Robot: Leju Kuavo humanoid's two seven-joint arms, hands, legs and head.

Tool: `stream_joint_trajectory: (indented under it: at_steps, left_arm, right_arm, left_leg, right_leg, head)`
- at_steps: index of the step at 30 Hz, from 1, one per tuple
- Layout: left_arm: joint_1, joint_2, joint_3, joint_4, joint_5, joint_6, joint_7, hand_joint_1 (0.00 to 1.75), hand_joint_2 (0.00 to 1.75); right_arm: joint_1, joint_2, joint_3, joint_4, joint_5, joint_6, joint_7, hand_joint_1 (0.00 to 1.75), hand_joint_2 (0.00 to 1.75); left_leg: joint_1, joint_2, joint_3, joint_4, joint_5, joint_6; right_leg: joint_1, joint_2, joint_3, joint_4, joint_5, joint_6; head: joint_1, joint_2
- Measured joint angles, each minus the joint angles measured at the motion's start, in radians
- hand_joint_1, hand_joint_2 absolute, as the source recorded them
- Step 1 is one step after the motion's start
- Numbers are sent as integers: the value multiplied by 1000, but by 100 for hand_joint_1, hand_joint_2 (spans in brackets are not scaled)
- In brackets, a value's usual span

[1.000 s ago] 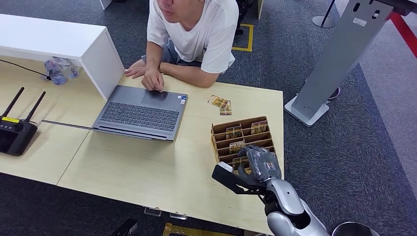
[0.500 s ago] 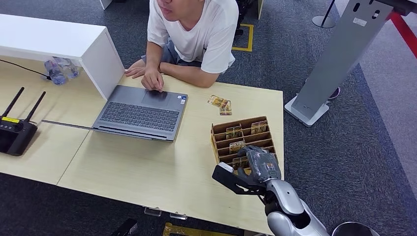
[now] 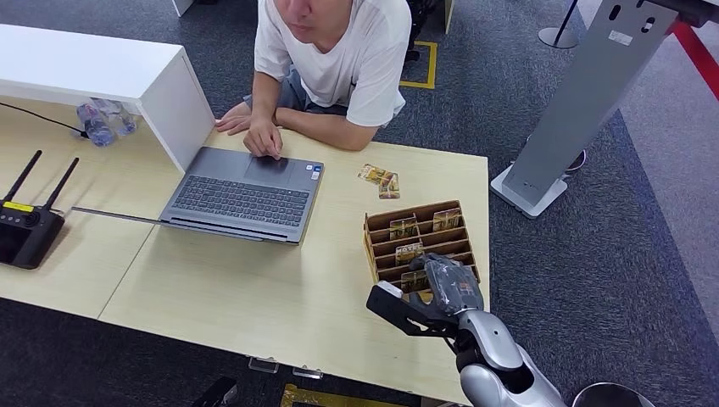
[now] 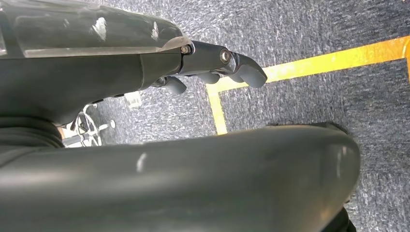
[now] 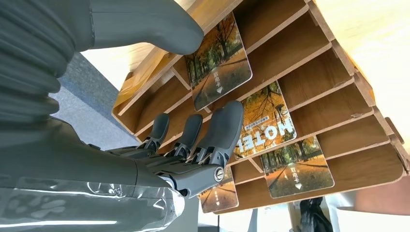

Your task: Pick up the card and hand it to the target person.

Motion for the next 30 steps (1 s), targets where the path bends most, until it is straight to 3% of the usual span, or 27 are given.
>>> stream_joint_trajectory:
  at_steps: [19, 23, 27, 30]
  left_arm:
    - [0, 0, 0, 0, 0, 0, 0, 0, 0]
    - [0, 0, 0, 0, 1, 0, 0, 0, 0]
    - [0, 0, 0, 0, 2, 0, 0, 0, 0]
    - [0, 0, 0, 0, 2, 0, 0, 0, 0]
  right_arm:
    - [-1, 12, 0, 38, -10, -5, -9, 84, 175]
    - [-2, 14, 0, 42, -11, -6, -9, 97, 175]
    - [-3, 14, 0, 45, -11, -6, -9, 131, 175]
    - [-5, 14, 0, 46, -11, -6, -9, 146, 175]
  left_leg:
    - [0, 0, 0, 0, 0, 0]
    - [0, 0, 0, 0, 0, 0]
    - [0, 0, 0, 0, 0, 0]
    - [0, 0, 0, 0, 0, 0]
  right_leg:
    - [0, 0, 0, 0, 0, 0]
    - [0, 0, 0, 0, 0, 0]
    - [0, 0, 0, 0, 0, 0]
    - [0, 0, 0, 0, 0, 0]
  head:
    - [0, 0]
    - [0, 0]
    - [0, 0]
    - [0, 0]
